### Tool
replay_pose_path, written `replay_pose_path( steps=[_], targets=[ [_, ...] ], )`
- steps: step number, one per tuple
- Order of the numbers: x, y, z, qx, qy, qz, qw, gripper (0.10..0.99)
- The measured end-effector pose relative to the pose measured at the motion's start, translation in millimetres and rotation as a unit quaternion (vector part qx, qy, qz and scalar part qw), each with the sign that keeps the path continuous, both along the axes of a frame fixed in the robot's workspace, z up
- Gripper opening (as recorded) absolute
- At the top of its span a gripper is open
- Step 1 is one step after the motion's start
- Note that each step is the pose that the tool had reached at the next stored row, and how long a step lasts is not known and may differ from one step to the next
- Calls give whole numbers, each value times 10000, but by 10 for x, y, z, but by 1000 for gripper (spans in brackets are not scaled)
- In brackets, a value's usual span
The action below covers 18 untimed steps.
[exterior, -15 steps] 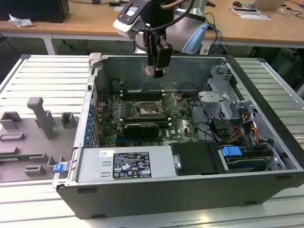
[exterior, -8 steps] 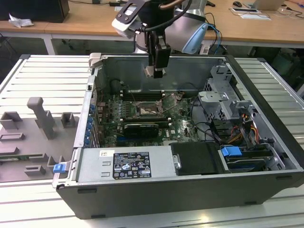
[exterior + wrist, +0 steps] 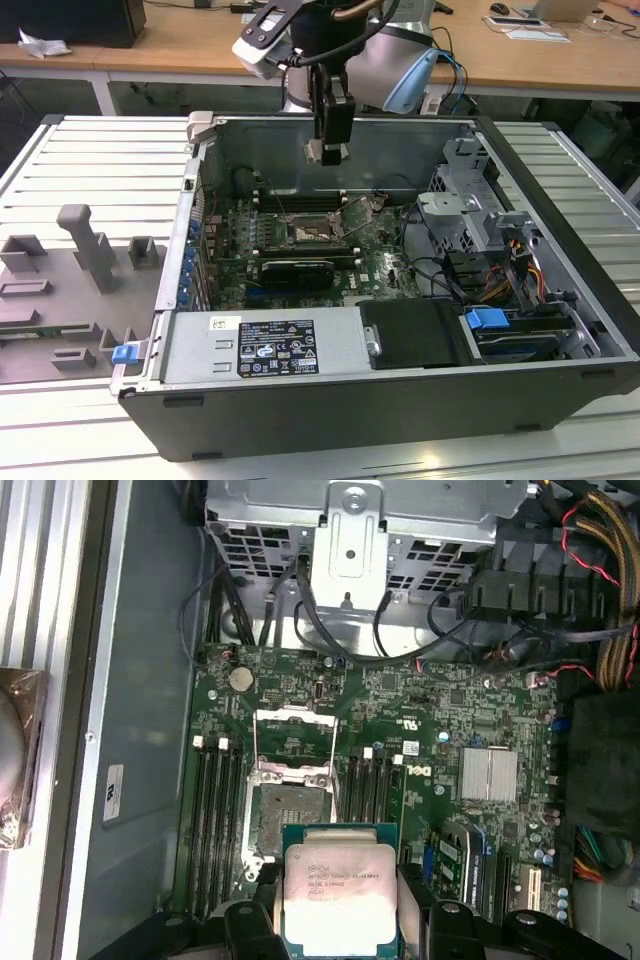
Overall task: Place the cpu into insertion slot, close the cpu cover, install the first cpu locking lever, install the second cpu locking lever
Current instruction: 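Place the cpu into insertion slot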
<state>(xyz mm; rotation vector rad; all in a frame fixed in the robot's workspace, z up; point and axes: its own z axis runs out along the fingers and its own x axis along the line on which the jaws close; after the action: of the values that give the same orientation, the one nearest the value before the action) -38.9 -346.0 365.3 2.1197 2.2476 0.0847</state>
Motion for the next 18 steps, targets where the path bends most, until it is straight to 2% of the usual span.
replay_pose_path(
  steps=[7,13,18],
  targets=[
    [0,0,-4,-10,0,-410,9992,541],
    [0,4,-58,-12,0,-425,9991,541],
    [0,4,-94,-39,-1,-425,9991,541]
  ],
)
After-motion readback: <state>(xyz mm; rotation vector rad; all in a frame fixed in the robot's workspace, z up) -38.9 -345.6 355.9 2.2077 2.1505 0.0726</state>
